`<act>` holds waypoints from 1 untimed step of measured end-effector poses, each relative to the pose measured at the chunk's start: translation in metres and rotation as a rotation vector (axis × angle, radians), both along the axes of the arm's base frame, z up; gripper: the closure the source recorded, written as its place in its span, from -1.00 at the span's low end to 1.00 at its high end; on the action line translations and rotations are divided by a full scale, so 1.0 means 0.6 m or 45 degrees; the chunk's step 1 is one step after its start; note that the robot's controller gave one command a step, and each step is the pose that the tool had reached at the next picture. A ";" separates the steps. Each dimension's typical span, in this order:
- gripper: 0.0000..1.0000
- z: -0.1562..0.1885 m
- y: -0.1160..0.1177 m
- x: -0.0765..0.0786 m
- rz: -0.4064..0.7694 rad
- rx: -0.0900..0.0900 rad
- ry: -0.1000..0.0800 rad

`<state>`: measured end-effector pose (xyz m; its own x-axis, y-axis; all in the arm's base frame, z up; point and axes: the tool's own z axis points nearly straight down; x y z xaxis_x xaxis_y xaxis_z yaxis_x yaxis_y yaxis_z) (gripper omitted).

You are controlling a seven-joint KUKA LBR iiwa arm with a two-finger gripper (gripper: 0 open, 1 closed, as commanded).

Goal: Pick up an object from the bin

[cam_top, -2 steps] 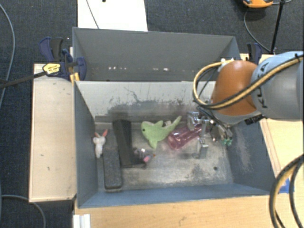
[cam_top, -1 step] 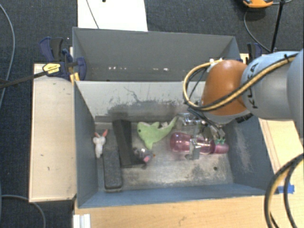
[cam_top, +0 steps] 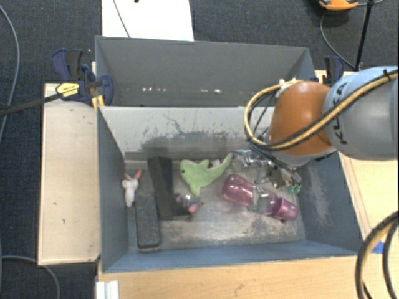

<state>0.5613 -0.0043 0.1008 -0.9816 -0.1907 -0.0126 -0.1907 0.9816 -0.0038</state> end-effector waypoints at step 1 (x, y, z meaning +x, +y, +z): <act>-1.00 -0.049 -0.028 0.018 -0.065 0.007 0.014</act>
Offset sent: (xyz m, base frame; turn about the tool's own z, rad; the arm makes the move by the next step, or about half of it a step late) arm 0.0007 -0.0235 -0.0308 -0.0310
